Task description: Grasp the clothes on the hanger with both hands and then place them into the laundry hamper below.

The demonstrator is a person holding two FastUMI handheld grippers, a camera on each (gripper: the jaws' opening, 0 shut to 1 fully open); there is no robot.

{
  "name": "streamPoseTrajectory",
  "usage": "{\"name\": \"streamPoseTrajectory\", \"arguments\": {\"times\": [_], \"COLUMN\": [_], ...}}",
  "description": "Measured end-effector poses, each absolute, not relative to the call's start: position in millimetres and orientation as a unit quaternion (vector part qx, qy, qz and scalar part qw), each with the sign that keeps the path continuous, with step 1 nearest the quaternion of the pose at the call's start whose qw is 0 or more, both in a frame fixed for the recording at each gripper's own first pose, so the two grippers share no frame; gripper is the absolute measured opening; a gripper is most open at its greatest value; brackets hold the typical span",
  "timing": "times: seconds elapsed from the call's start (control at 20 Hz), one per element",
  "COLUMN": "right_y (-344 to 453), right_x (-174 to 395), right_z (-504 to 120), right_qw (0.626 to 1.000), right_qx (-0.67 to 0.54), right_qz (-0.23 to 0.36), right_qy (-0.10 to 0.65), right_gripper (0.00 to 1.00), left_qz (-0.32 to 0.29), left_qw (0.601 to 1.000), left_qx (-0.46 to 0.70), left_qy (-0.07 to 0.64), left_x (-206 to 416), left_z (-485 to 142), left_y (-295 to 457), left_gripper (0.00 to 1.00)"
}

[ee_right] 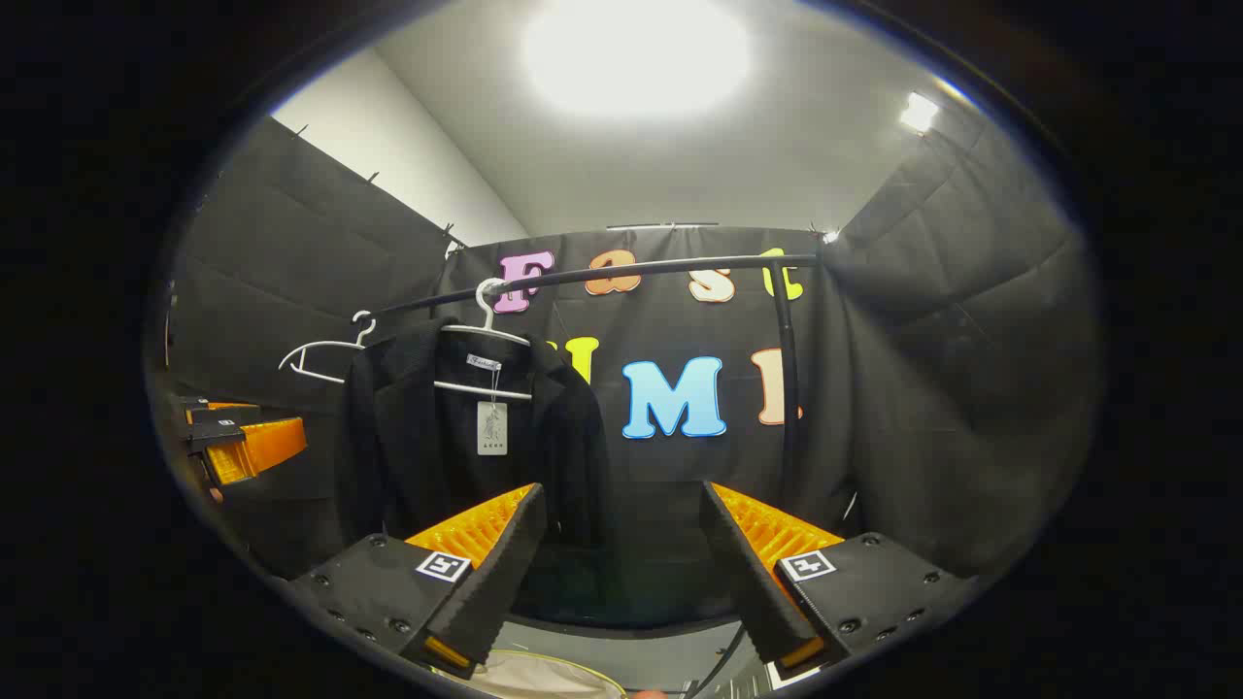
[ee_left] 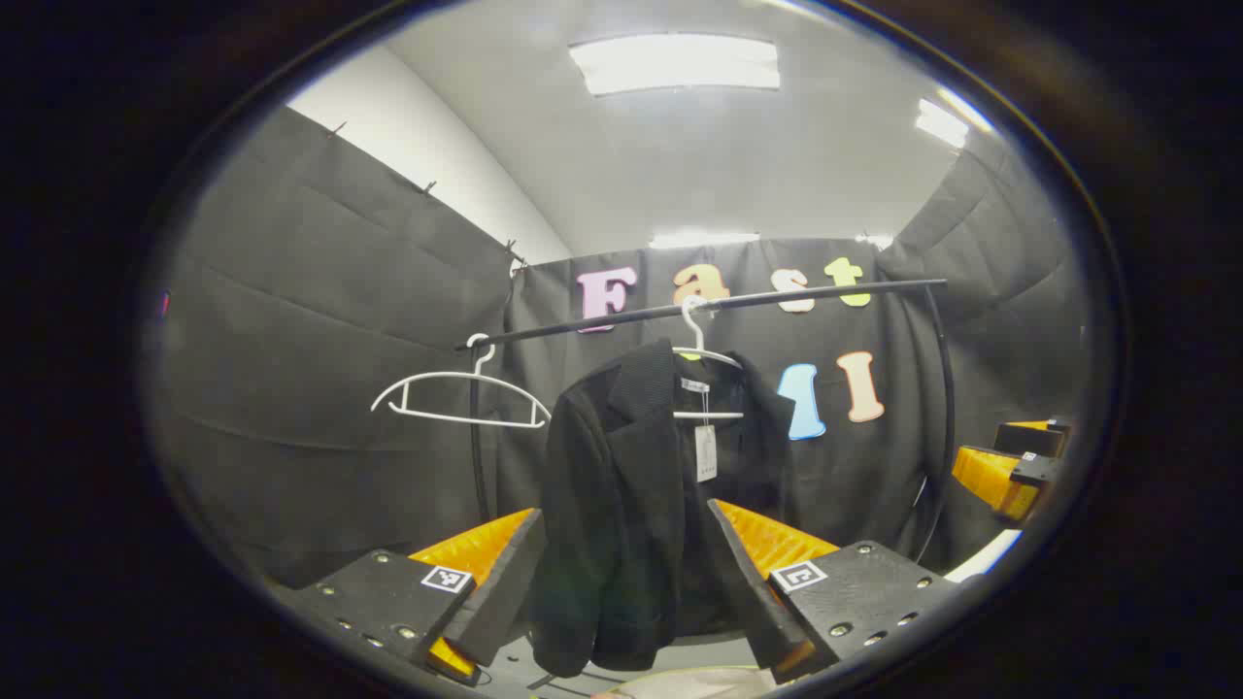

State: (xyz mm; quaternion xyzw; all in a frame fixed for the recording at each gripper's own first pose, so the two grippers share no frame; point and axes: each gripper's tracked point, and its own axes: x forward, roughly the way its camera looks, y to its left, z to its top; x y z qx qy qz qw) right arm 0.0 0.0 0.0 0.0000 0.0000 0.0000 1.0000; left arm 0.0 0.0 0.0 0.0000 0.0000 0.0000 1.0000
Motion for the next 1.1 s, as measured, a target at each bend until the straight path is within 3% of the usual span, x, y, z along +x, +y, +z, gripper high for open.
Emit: {"name": "streamPoseTrajectory", "arguments": {"times": [0.05, 0.2, 1.1], "right_y": [0.1, 0.1, 12.8], "right_x": [1.1, 1.3, -0.9], "right_z": [-0.4, -2.1, 0.3], "right_qw": [1.000, 1.000, 1.000], "right_qx": [0.001, 0.002, 0.001], "right_qz": [-0.001, -0.004, -0.020], "right_qy": [0.000, 0.002, 0.002], "right_gripper": [1.00, 0.96, 1.00], "left_qz": [0.000, -0.003, -0.021], "left_qw": [1.000, 1.000, 1.000], "left_qx": [0.002, 0.003, 0.005], "left_qy": [-0.001, -0.001, -0.006], "left_x": [0.7, 3.4, 15.1], "left_z": [-0.3, -0.4, 2.5], "left_y": [-0.2, -0.3, 10.3], "left_gripper": [0.96, 0.96, 0.96]}}
